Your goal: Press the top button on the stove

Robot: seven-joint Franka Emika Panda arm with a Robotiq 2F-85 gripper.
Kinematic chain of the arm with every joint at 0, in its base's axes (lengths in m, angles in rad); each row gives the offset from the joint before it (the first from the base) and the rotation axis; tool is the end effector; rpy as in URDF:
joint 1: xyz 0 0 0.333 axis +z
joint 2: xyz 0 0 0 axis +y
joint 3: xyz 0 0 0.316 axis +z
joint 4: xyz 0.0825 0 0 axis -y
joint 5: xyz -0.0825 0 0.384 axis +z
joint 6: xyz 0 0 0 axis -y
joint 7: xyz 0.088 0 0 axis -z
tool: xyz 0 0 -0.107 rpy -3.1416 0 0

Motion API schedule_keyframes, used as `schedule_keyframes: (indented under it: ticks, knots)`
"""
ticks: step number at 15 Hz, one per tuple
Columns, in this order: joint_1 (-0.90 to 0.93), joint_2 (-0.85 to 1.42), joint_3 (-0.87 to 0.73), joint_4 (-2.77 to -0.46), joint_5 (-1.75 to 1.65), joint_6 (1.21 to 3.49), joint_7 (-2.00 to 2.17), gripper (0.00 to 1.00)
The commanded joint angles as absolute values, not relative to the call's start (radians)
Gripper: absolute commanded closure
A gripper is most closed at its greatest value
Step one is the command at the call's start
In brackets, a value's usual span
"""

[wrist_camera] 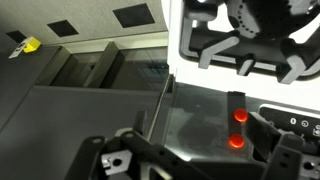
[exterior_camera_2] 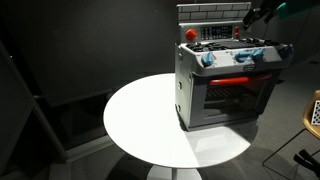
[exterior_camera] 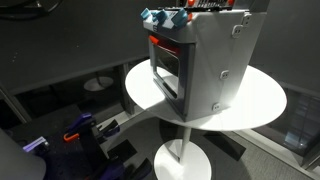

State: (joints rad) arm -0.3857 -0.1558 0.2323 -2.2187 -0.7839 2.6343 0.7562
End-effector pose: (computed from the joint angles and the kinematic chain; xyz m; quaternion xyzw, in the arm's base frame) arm 0.5361 -0.0606 0.4975 0.9124 -0.1434 0.3274 0.1996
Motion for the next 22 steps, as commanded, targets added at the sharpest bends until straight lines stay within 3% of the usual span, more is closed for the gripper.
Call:
schedule_keyframes:
  ticks: [1, 13, 14, 22]
  knots:
    - [-0.394, -0.096, 0.246, -2.144, -0.829, 2.602, 0.801, 0.00]
    - [-0.386, -0.004, 0.238, -2.045, -0.840, 2.580, 0.813, 0.00]
    - [-0.274, 0.002, 0.127, -2.038, -0.839, 2.576, 0.809, 0.00]
    - [-0.135, -0.020, 0.002, -2.056, -0.769, 2.575, 0.763, 0.00]
